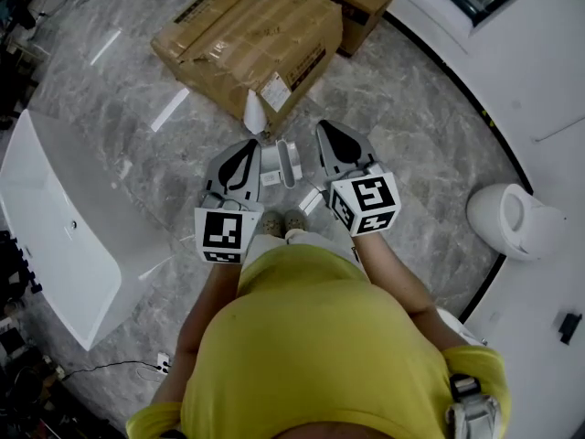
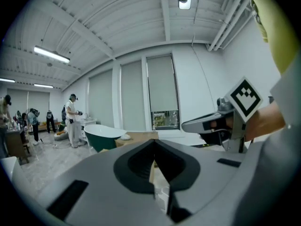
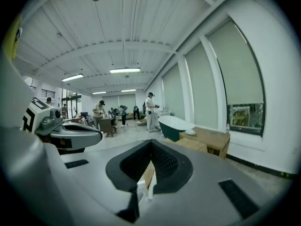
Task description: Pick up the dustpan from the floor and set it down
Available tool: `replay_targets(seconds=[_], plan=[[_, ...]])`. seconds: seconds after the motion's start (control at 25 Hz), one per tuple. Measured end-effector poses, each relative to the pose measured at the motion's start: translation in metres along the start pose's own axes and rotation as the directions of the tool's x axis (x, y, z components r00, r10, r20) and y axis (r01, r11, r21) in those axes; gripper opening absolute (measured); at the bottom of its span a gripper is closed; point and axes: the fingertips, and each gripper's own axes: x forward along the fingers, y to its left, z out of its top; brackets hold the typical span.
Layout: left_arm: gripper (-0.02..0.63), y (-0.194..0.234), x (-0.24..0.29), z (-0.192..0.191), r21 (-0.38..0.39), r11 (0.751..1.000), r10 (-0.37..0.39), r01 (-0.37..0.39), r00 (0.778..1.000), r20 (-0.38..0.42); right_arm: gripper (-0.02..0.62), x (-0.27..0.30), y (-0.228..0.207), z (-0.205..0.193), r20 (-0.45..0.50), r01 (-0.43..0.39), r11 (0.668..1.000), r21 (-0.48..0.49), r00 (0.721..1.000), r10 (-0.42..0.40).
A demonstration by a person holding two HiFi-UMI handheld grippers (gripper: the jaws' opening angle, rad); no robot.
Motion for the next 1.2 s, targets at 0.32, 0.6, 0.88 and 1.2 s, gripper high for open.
replay_targets(seconds=[0.32,0.6,0.88,1.2], plan=[[0.0,0.044,-0.015,0.096,0.062,0.981,0.171,-0.184,0.969,0.176,0.011,-0.025,0.001,0.117,0.281,0.119,0.98,-0.159,0.957,-0.07],[0.0,0.052,-0.021,0.112,0.019,0.979,0.198,-0.204,0.964,0.18,0.009,-0.029,0.004,0.136,0.309,0.127,0.979,-0.159,0.948,-0.073],[0.0,0.048,-0.023,0.11,0.017,0.981,0.19,-0.196,0.966,0.176,0.009,-0.03,0.003,0.129,0.295,0.133,0.98,-0.146,0.952,-0.085],[0.0,0.042,-0.022,0.111,0.021,0.983,0.174,-0.181,0.969,0.178,0.009,-0.032,0.002,0.124,0.285,0.135,0.98,-0.148,0.955,-0.088]])
